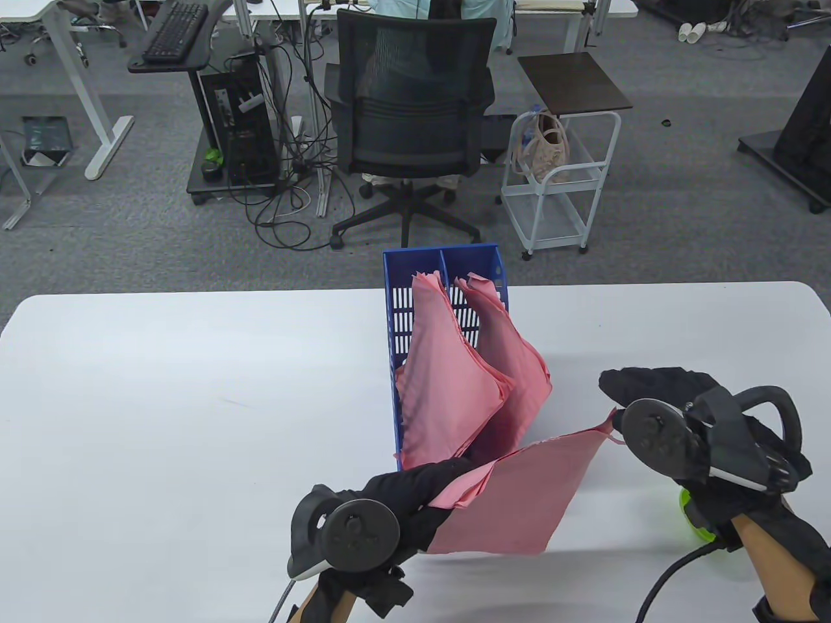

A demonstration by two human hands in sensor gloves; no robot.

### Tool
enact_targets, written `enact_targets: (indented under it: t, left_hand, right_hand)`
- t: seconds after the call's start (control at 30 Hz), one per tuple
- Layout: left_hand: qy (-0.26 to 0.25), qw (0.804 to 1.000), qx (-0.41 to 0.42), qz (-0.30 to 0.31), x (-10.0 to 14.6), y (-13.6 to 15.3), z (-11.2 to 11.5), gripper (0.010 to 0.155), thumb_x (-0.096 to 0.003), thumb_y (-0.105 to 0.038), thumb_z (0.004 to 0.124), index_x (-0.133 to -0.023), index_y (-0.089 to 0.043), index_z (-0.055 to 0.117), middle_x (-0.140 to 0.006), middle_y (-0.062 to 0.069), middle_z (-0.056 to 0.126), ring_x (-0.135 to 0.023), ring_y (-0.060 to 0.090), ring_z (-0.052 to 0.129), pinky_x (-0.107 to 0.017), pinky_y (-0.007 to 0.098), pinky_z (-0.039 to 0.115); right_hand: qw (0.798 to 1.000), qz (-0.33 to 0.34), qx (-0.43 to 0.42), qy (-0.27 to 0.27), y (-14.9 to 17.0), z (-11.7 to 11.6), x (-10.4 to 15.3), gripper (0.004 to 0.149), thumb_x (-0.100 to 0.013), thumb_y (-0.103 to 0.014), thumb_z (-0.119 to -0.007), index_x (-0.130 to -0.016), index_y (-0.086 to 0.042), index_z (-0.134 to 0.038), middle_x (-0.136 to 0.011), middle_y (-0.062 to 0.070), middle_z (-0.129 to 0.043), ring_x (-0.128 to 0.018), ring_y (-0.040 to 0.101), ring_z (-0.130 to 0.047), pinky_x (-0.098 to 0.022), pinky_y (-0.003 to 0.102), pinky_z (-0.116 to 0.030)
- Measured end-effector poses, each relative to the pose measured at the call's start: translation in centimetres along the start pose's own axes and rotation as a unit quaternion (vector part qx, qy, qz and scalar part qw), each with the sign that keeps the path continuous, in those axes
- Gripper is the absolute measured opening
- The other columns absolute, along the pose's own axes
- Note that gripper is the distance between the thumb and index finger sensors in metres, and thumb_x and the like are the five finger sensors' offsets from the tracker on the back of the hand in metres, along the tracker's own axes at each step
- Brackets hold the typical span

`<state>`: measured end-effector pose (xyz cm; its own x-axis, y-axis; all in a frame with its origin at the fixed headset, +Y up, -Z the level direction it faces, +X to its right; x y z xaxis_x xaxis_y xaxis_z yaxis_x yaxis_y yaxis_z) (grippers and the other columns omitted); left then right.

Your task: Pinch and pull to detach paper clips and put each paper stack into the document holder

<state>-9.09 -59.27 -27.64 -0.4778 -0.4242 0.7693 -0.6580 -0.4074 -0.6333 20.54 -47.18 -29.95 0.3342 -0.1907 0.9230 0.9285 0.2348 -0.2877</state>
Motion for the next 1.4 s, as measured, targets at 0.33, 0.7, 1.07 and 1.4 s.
enact_targets:
  t: [0.33, 0.7, 1.07, 1.4]
  left_hand:
    - [0.027, 1.000, -0.006, 0.000, -0.1, -0.1, 0.2, 0.043, -0.0576, -0.039, 0.067, -0.093, -0.020, 0.081, -0.076, 0.004, 0.101, -0.058, 0.018, 0.107, -0.054, 0.041, 0.086]
    - [0.047, 0.998, -0.028, 0.004, -0.2, -0.3, 0.4, 0.042, -0.0574, -0.038, 0.067, -0.093, -0.021, 0.082, -0.077, 0.003, 0.101, -0.059, 0.018, 0.107, -0.056, 0.042, 0.086]
    - [0.078, 0.997, -0.021, 0.007, -0.5, -0.1, 0.7, 0.043, -0.0558, -0.040, 0.067, -0.092, -0.024, 0.083, -0.075, 0.002, 0.102, -0.058, 0.018, 0.107, -0.055, 0.043, 0.085]
    - [0.090, 0.995, -0.043, -0.010, -0.5, 0.4, 0.7, 0.042, -0.0561, -0.039, 0.068, -0.091, -0.022, 0.084, -0.074, 0.002, 0.102, -0.058, 0.017, 0.108, -0.055, 0.041, 0.086]
  right_hand:
    - [0.974, 0.112, -0.118, 0.159, -4.2, -0.5, 1.9, 0.053, -0.052, -0.047, -0.067, -0.101, -0.027, -0.066, -0.102, 0.006, -0.081, -0.089, 0.031, -0.086, -0.070, 0.046, -0.069]
    - [0.964, 0.172, -0.149, 0.140, -7.2, -2.9, 1.3, 0.040, -0.050, -0.045, -0.073, -0.087, -0.031, -0.076, -0.089, -0.002, -0.090, -0.078, 0.024, -0.094, -0.065, 0.040, -0.075]
    - [0.957, 0.188, -0.180, 0.128, -6.1, -3.9, 2.0, 0.035, -0.053, -0.041, -0.069, -0.086, -0.032, -0.078, -0.087, -0.004, -0.092, -0.076, 0.022, -0.095, -0.064, 0.039, -0.076]
    - [0.966, 0.128, -0.180, 0.137, -3.3, -4.7, 2.9, 0.035, -0.053, -0.040, -0.070, -0.086, -0.031, -0.078, -0.087, -0.002, -0.092, -0.076, 0.024, -0.095, -0.063, 0.040, -0.076]
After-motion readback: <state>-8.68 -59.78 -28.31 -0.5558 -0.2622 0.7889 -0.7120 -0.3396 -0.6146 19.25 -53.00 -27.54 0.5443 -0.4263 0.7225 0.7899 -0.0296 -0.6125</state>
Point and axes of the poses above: the tracker on the back of each hand, its own y axis roughly to the little-finger side, its own x axis roughly from the fingertips to the wrist, z = x × y, the point moved 1 cm from there along -x, roughly from the wrist to the fingertips
